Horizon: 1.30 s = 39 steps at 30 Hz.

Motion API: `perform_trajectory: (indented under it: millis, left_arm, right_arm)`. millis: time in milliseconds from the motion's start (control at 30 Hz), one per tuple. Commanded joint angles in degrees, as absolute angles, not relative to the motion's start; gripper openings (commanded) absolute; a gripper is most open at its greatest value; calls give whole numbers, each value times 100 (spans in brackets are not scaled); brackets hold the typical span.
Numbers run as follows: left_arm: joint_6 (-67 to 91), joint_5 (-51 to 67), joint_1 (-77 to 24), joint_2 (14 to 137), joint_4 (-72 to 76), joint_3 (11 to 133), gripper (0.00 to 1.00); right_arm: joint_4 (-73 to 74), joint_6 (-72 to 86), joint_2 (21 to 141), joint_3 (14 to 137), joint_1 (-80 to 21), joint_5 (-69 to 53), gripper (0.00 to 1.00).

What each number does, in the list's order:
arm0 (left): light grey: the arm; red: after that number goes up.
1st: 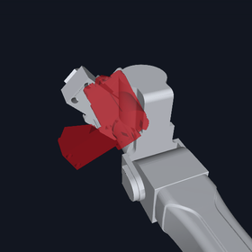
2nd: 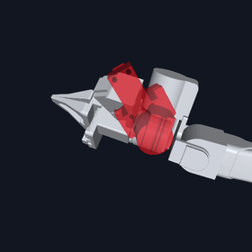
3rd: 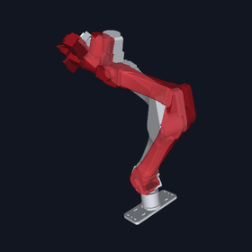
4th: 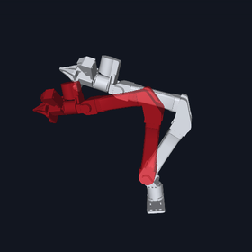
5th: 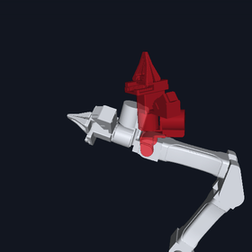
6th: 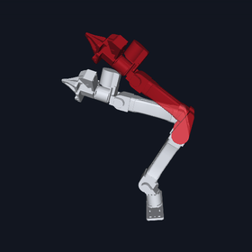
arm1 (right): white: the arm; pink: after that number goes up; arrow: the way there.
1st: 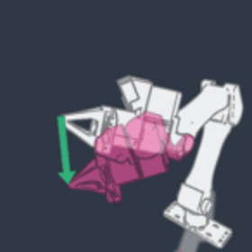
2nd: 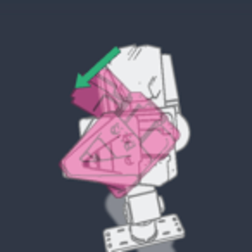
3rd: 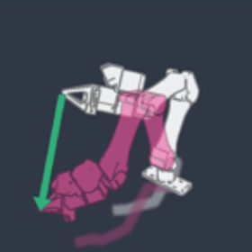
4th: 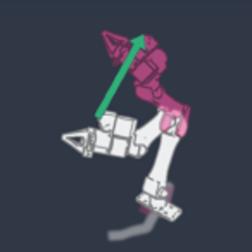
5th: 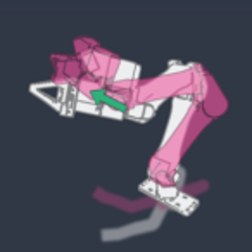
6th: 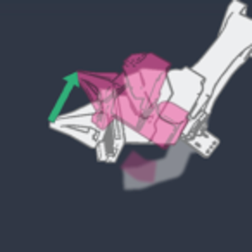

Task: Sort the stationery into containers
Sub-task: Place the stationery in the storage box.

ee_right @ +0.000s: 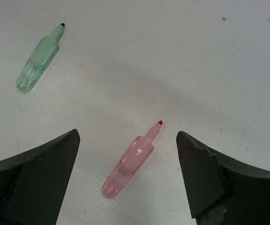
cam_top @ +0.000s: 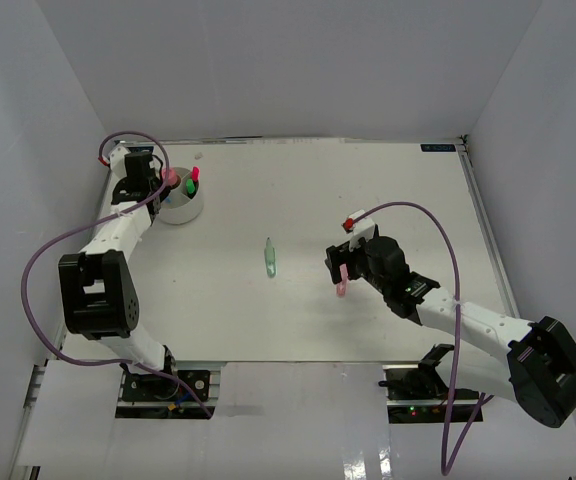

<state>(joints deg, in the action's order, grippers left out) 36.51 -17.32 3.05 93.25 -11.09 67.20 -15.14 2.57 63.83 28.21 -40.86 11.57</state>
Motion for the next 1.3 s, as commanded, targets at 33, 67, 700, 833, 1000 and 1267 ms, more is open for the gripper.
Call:
perform_trajectory:
  millis: [33,67,700,833,1000,1267]
  left_arm:
    - [3709,-1696,316,9263,-984,6706,34]
    - [3709,-1679,325,9272,-1002,6697,37]
    - [2962,-1504,325,7764,-1573,6645,85]
    - [2629,-731,325,6973,-1661,6276,96]
    - [2312,420,325,6136,-1749,5399,98]
    - [2188,1591,316,5257,-1670,4193,98]
  right_arm:
    - [-1819,255,6346,2751,-4060,1116,90]
    - [-1819,255,6346,2751,-4061,1116,90]
    - [-1250,807,6486,2944,-3981,1862,92]
    - [-879,1177,6793,3032,-3981,1846,94]
    - [-624,1581,7048,2971,-3990,1749,97]
    - [-615,1872,7339,2961,-4008,1696,100]
